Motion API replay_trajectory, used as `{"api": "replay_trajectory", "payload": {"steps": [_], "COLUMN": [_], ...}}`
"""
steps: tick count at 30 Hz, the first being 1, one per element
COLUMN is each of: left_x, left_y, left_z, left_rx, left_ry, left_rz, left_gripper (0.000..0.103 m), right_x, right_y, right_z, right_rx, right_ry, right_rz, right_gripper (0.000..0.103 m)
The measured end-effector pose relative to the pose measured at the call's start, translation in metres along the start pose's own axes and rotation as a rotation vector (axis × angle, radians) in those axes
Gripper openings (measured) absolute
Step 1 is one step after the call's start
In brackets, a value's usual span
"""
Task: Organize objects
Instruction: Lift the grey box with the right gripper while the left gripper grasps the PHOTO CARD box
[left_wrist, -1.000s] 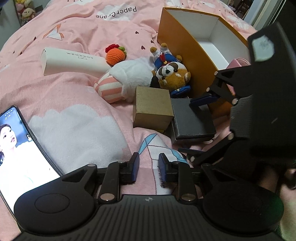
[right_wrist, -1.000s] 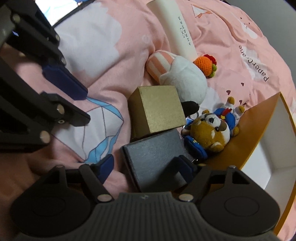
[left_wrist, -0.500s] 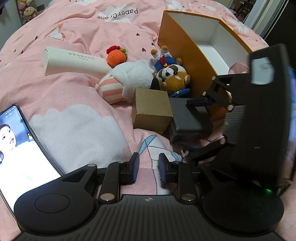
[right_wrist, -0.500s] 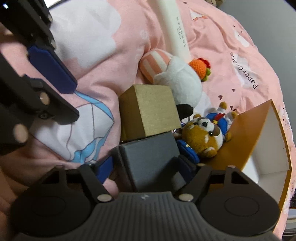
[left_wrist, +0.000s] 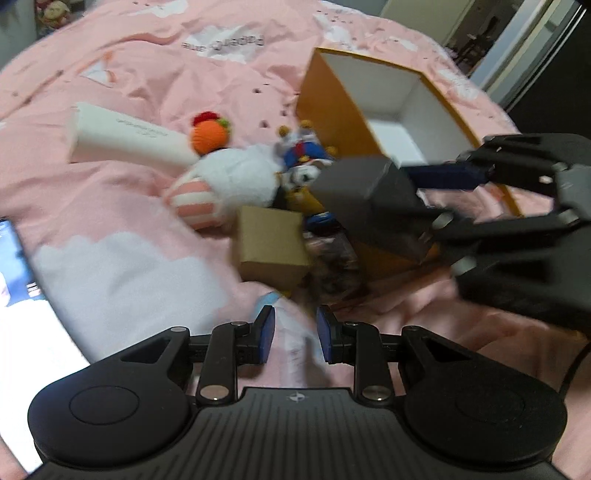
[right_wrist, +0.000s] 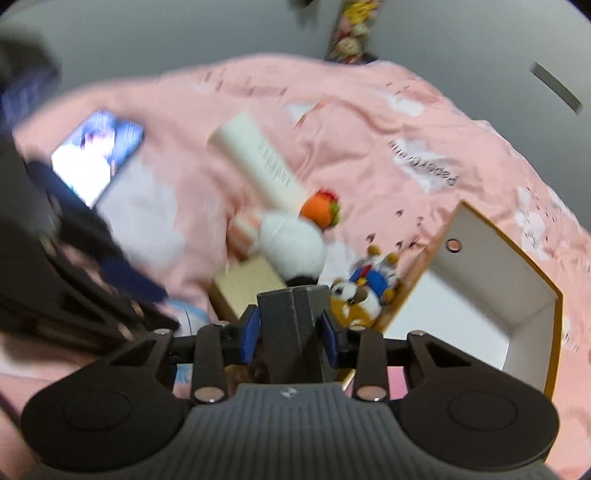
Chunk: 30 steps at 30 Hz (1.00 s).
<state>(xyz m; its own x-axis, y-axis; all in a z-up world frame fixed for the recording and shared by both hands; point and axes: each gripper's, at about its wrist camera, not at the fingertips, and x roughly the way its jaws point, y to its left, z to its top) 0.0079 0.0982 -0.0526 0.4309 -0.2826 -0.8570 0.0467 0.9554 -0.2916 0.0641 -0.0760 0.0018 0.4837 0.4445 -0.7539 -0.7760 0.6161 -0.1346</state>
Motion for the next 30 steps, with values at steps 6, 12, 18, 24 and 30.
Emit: {"api": "replay_trajectory", "payload": {"steps": [6,12,18,24,30], "left_x": [0.022,0.059,0.088,0.109,0.127], "left_y": [-0.019,-0.026,-0.022,-0.020,-0.010], "left_z": [0.015,0.028,0.032,0.032,0.030], "left_rx": [0.009,-0.068,-0.201,-0.287,-0.368], "left_ry": [0.052,0.118,0.163,0.187,0.196], "left_rz": [-0.074,-0.034,0.023,0.061,0.047], "left_gripper": [0.045,0.055,0.058,0.059,0.062], "right_x": [-0.053,-0.081,-0.079,-0.069,-0.059], "right_y": [-0.033,-0.072,-0.111,-0.123,-0.134], "right_z": [-0.003,-0.028,-0.055,-0.065,-0.075], "right_rx": [0.184,0.362,0.530,0.564,0.592], "right_ry": [-0.130,-0.175,-0.183,-0.189,-0.184], "right_rz": [-0.004,-0.069,-0.047,-0.008,0.032], "right_gripper": [0.037,0.037,0.037,0.037,0.037]}}
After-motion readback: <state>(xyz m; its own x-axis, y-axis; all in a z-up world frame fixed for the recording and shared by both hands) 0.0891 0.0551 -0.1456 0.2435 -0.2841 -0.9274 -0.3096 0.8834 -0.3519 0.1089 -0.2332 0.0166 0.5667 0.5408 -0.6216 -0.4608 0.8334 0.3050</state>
